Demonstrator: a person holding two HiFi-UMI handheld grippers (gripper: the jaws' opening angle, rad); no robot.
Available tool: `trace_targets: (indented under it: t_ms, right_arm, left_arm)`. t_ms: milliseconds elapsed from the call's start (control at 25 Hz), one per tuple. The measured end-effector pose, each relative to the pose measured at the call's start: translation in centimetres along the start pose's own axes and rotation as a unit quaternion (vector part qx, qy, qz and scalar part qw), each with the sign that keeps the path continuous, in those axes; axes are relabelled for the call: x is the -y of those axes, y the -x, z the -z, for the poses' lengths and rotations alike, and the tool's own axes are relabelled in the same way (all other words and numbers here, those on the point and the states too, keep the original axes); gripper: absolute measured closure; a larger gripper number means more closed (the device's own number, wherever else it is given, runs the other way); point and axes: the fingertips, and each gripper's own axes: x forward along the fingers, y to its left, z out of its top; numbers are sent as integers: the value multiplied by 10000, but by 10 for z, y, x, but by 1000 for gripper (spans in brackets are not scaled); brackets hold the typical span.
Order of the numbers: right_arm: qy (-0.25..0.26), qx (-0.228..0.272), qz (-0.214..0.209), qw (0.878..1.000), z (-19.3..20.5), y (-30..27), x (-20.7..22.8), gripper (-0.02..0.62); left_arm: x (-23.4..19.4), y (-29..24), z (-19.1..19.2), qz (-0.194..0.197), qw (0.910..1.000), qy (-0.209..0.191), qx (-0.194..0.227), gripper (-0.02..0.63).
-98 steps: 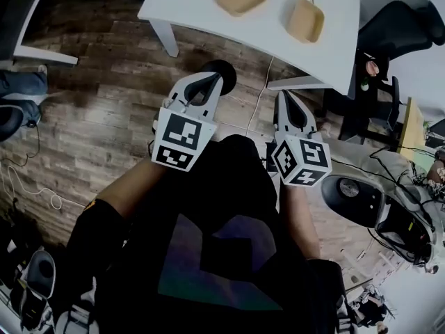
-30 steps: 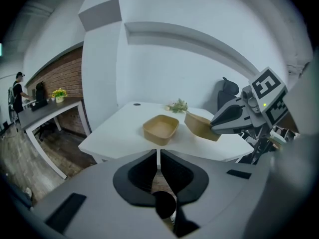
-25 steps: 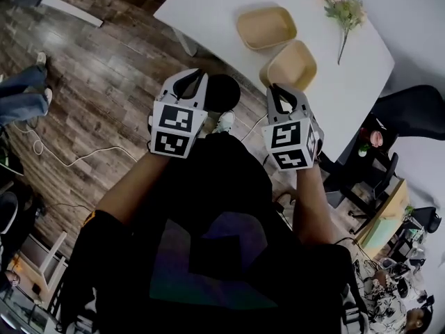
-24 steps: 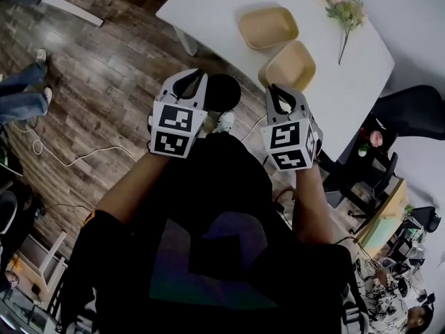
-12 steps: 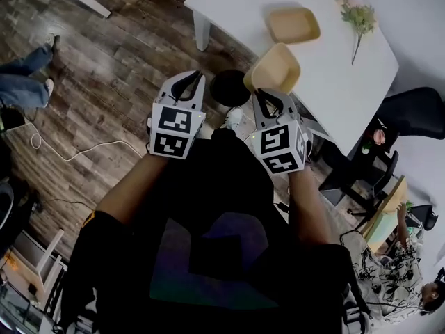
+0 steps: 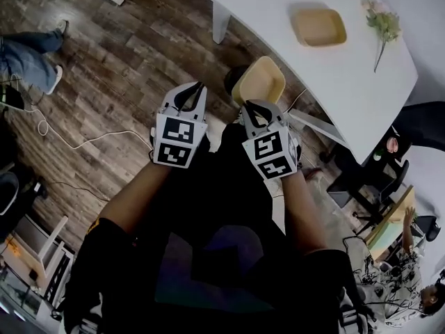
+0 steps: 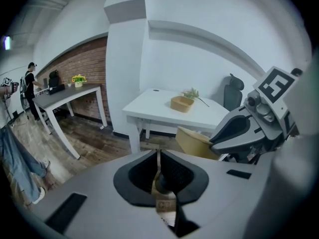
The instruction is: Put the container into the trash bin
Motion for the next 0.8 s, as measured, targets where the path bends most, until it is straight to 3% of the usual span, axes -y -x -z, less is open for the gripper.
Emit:
trace_targets:
  t_ms: [320, 800]
  right_arm:
    - [-266, -445, -517, 9973, 69, -66, -9, 562]
    - [-630, -856, -629, 9923, 162, -170, 31, 561]
  left_arm:
    - [13, -53, 63, 100, 9979, -33, -644, 595]
    - [24, -153, 122, 188, 9928, -121, -1175, 595]
